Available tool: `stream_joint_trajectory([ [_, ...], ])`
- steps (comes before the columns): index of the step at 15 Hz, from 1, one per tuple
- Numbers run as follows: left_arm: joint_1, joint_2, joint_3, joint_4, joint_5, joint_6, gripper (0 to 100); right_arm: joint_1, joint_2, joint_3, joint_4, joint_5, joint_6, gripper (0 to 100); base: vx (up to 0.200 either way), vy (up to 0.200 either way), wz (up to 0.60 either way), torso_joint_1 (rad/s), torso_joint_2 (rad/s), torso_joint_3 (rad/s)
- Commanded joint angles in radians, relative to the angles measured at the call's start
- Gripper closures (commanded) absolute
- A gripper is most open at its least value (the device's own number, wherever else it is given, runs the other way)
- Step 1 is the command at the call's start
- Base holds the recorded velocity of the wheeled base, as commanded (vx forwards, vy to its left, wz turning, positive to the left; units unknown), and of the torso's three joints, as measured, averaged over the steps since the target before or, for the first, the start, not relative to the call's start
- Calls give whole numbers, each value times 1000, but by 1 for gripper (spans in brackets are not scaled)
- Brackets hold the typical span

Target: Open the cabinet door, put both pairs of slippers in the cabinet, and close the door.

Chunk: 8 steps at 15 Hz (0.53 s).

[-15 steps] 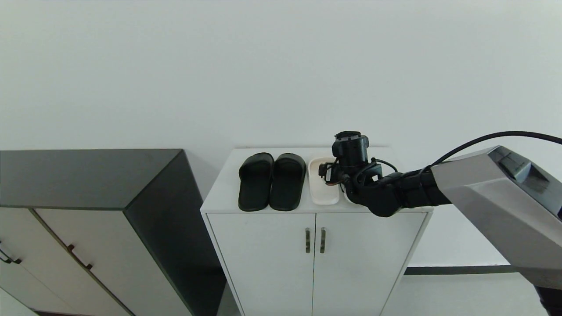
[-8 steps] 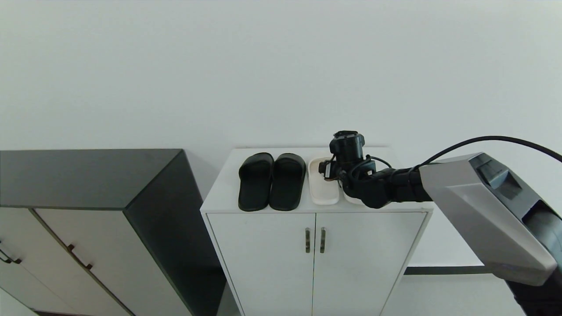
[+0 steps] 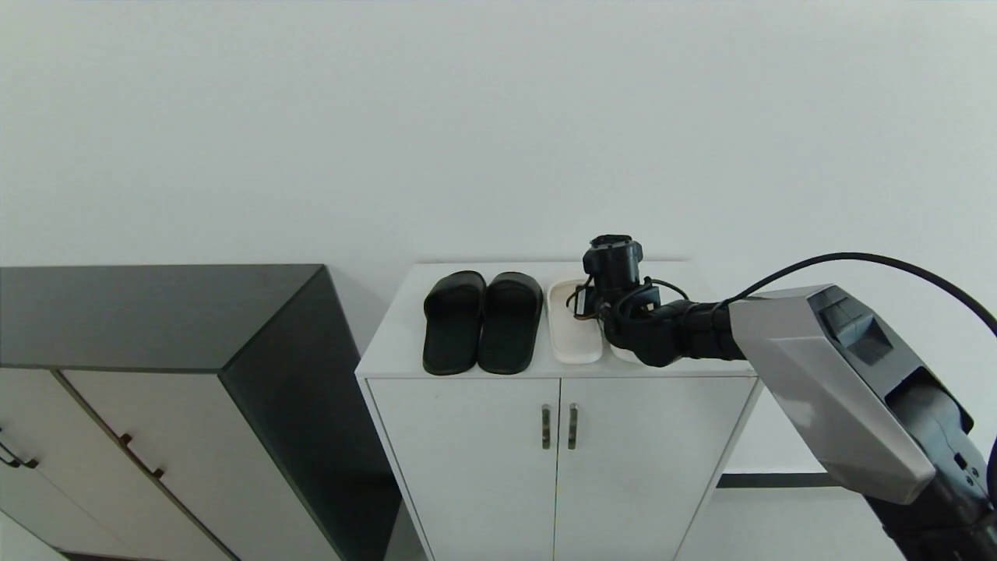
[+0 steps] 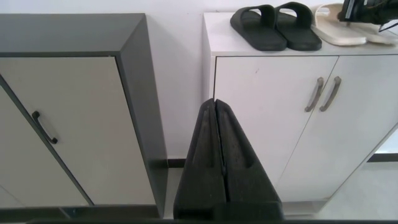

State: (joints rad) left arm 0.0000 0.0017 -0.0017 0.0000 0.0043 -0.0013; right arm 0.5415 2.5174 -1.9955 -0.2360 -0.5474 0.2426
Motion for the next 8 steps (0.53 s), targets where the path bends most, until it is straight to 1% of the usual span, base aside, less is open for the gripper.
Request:
stream_joint_trajectory([
  [1,0,1,0,0,0,0,100,2,-8,3,-2,-6,0,100,0,0,0,0,0,0],
  [2,0,0,0,0,0,0,100,2,-22,11,-2,-12,0,100,0,0,0,0,0,0],
  [4,0,1,0,0,0,0,100,9,-78,70,-5,-20,1,100,0,0,0,0,0,0],
  [5,0,1,0,0,0,0,100,28,-160,159,-8,-58,1,100,0,0,0,0,0,0],
  [6,0,1,0,0,0,-2,100,41,-207,207,-9,-65,3,100,0,0,0,0,0,0],
  [8,0,1,0,0,0,-2,100,95,-405,440,-49,-58,-2,100,0,0,0,0,0,0],
])
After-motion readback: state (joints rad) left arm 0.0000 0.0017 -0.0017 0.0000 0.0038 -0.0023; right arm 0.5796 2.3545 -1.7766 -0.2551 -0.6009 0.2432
